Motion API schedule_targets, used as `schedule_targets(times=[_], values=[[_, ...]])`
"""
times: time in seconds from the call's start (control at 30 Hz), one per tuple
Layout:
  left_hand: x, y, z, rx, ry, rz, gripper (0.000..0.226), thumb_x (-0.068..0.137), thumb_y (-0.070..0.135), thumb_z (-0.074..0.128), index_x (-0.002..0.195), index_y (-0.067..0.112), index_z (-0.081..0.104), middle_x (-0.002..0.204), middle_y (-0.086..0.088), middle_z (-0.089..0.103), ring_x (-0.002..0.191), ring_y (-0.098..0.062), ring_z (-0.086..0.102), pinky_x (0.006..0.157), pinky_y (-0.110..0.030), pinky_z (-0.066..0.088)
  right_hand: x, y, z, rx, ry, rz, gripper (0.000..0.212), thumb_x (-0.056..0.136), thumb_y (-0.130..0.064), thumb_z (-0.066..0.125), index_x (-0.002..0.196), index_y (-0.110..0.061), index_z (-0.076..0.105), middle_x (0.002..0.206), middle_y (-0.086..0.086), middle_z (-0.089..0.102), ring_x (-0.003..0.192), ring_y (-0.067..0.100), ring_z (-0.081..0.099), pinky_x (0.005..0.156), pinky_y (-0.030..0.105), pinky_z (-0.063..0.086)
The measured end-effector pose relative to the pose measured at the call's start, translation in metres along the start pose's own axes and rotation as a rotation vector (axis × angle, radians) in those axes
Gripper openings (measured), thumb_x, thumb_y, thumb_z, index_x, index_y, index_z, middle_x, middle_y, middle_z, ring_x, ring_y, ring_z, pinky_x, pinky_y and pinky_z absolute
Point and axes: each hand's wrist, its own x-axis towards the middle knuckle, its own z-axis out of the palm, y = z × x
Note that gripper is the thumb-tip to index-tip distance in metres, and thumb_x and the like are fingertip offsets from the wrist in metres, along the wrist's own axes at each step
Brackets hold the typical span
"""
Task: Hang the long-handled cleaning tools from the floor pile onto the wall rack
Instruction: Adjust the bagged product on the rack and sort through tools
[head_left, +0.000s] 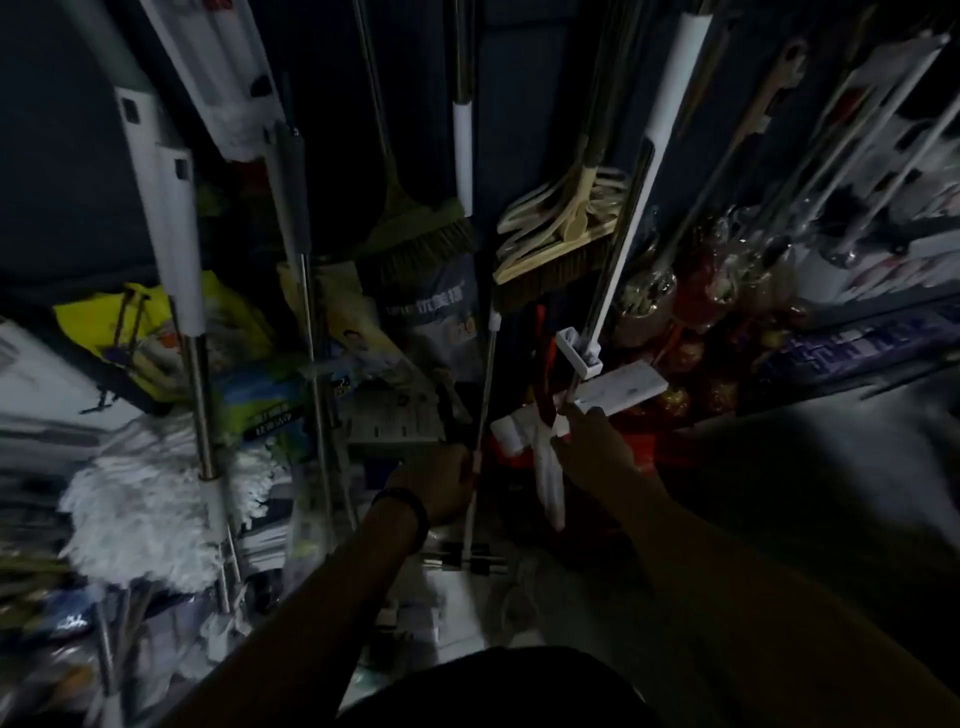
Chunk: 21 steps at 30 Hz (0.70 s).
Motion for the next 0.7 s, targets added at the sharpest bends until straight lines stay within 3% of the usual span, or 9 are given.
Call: schedule_targets(times=[0.2,0.3,0.4,0.53,0.63,0.7], values=[[0.025,0.031,-0.004,-0.04,-0.017,-0.086,0.026,0.103,0.035,0.052,0.093,0.013,0.062,0.095,-0.012,0.069,0.086,-0.032,0.066,0.076,-0.042,0.054,0.064,0.02,0.008,-0.058,-0.179,-0.13,0.067,0.104,-0.045,0.054,0.163,-0.032,0.025,0.159,0.025,0.036,0.121,0.041,0.064,0.087,0.046,0.06],[0.033,0.041,-0.002,-0.049,-0.009,-0.094,0.032,0.102,0.042,0.045,0.088,0.016,0.058,0.09,-0.011,0.067,0.082,-0.032,0.064,0.074,-0.043,0.053,0.089,0.029,0.02,-0.177,-0.25,-0.173,0.086,0.103,-0.055,0.049,0.167,-0.025,0.002,0.163,0.029,0.032,0.127,0.046,0.06,0.088,0.046,0.057],[0.038,0.045,0.0,-0.017,0.022,-0.106,0.04,0.101,0.048,0.042,0.092,0.015,0.062,0.089,-0.006,0.067,0.079,-0.025,0.064,0.072,-0.042,0.054,0.094,0.027,0.026,-0.198,-0.234,-0.155,0.079,0.104,-0.056,0.047,0.166,-0.018,0.016,0.163,0.027,0.033,0.136,0.046,0.053,0.101,0.052,0.055],[0.041,0.051,-0.005,-0.029,0.012,-0.094,0.025,0.104,0.033,0.051,0.083,0.021,0.05,0.082,0.001,0.056,0.075,-0.022,0.056,0.067,-0.034,0.042,0.105,0.025,0.027,-0.105,-0.213,-0.046,0.055,0.107,-0.043,0.048,0.153,-0.013,0.043,0.15,0.02,0.053,0.13,0.038,0.059,0.102,0.048,0.055],[0.042,0.05,-0.006,-0.032,0.026,-0.096,0.022,0.105,0.029,0.052,0.085,0.02,0.049,0.086,-0.004,0.058,0.076,-0.02,0.052,0.068,-0.031,0.035,0.11,0.026,0.024,-0.062,-0.191,-0.051,0.037,0.107,-0.026,0.05,0.137,-0.008,0.06,0.137,0.02,0.061,0.121,0.036,0.063,0.094,0.041,0.057],[0.042,0.051,-0.008,-0.043,0.03,-0.087,0.022,0.104,0.025,0.054,0.09,0.009,0.057,0.093,-0.009,0.066,0.08,-0.023,0.059,0.067,-0.033,0.04,0.11,0.031,0.02,0.011,-0.189,-0.084,0.03,0.104,-0.024,0.055,0.123,-0.006,0.069,0.125,0.018,0.068,0.115,0.034,0.065,0.084,0.031,0.049]])
